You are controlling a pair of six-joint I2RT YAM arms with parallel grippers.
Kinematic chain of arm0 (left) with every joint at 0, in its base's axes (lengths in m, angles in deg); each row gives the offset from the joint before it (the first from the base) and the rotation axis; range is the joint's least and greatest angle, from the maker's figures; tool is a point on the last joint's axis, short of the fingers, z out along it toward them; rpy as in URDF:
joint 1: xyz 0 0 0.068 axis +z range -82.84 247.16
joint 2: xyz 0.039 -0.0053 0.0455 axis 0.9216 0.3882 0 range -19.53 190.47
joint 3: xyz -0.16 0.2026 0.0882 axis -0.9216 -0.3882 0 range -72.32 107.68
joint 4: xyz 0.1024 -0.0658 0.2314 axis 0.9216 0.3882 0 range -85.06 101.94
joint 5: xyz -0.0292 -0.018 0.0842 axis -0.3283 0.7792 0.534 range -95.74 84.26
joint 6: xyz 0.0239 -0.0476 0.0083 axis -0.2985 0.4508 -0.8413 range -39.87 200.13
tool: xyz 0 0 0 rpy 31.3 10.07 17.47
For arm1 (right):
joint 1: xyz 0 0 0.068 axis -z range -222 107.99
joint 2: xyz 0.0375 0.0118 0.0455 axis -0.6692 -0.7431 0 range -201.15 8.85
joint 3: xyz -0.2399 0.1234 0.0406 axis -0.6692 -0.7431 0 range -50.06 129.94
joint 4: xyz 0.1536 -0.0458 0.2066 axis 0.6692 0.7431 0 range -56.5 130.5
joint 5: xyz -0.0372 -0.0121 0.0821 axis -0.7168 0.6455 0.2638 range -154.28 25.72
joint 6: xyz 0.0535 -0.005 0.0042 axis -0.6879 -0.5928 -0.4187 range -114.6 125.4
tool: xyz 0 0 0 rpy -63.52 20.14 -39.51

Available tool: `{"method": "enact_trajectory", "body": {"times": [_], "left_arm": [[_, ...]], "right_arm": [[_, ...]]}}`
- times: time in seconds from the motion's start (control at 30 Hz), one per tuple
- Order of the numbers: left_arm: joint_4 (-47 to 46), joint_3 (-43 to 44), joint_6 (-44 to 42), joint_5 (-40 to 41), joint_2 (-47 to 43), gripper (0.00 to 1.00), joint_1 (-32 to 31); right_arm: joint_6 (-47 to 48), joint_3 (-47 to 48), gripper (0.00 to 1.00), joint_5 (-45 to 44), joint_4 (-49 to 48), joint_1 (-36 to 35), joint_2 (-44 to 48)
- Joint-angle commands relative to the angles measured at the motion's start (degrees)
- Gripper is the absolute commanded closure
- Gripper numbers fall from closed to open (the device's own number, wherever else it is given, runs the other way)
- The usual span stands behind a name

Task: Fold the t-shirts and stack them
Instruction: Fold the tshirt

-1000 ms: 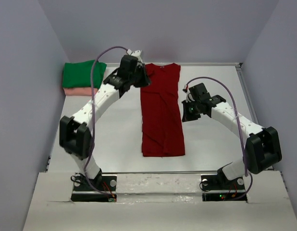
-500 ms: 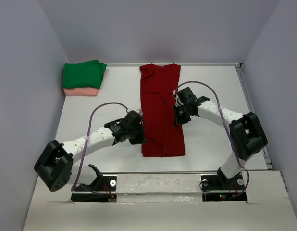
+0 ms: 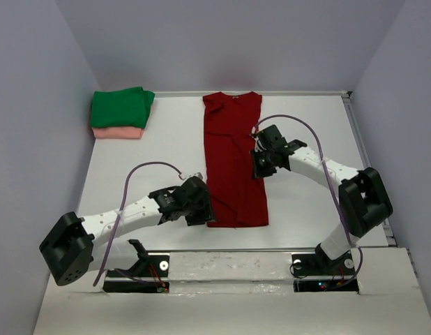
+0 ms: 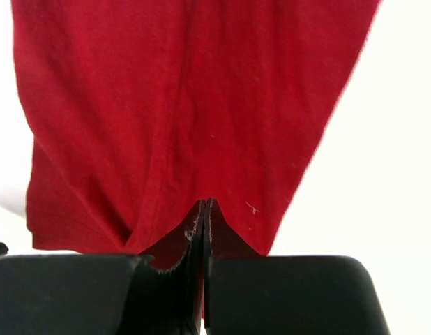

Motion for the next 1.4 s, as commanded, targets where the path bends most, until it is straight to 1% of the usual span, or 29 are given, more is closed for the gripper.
{"method": "enact_trajectory", "body": {"times": [0.0, 0.03, 0.07, 0.1, 0.23, 0.3, 0.47, 0.5, 0.57, 0.8, 0.93, 1.07, 1.23, 1.27, 1.37], "left_arm": [[2.11, -1.46, 2.86, 1.92, 1.41, 0.46, -1.34], [2.03, -1.64, 2.86, 1.92, 2.2, 0.46, -1.95], [1.77, -1.81, 2.77, 2.1, 2.65, 0.46, -2.13], [1.59, -1.82, 2.51, 2.27, 3.09, 0.46, -2.22], [0.97, -1.29, 1.54, 2.8, 6.59, 0.46, -2.31], [0.53, -0.68, 1.19, 2.98, 7.92, 0.46, -2.4], [-0.17, 0.64, -0.13, 3.16, 12.23, 0.46, -2.57], [-0.17, 0.91, -0.13, 5.07, 12.84, 0.46, -2.48], [-0.17, 1.78, -0.48, 6.14, 14.07, 0.46, -2.57], [-0.44, 3.81, -1.71, 5.97, 14.17, 0.46, -2.48], [0.44, 2.93, -1.01, 5.26, 12.49, 0.46, -2.57], [1.67, 1.35, 1.27, 4.91, 8.55, 0.46, -3.36], [2.64, 0.56, 2.07, 4.83, 3.63, 0.47, -5.11], [2.64, 0.47, 2.07, 4.74, 3.01, 0.47, -5.38], [2.64, 0.29, 3.29, 5.7, -0.24, 0.49, -6.87]], "right_arm": [[-4.55, -4.0, 1.0, -4.16, -0.57, -1.09, 6.14], [-5.34, -5.23, 1.0, -4.25, -0.92, -1.09, 7.63], [-6.13, -6.64, 0.92, -4.07, -1.96, -1.09, 9.3], [-8.23, -9.87, 0.76, -3.2, -2.93, -1.7, 12.97], [-12.37, -16.92, 0.64, -1.79, -5.75, -1.71, 21.06], [-13.43, -19.56, 0.6, -0.65, -5.84, -1.71, 22.93], [-15.98, -24.75, 0.6, 1.55, -6.63, -1.71, 26.8], [-16.16, -25.71, 0.6, 1.64, -7.07, -1.71, 27.59], [-15.9, -27.3, 0.6, 1.73, -7.51, -1.71, 29.25], [-15.19, -27.92, 0.6, 1.47, -7.16, -1.71, 27.77], [-15.37, -27.39, 0.6, 1.73, -7.16, -1.71, 27.68], [-15.19, -26.78, 0.6, 1.9, -7.25, -1.71, 27.33], [-15.02, -26.78, 0.6, 2.78, -7.69, -1.71, 26.63], [-14.93, -26.69, 0.62, 2.96, -7.69, -1.71, 26.54], [-13.79, -26.17, 0.78, 4.45, -9.09, -1.71, 25.84]]}}
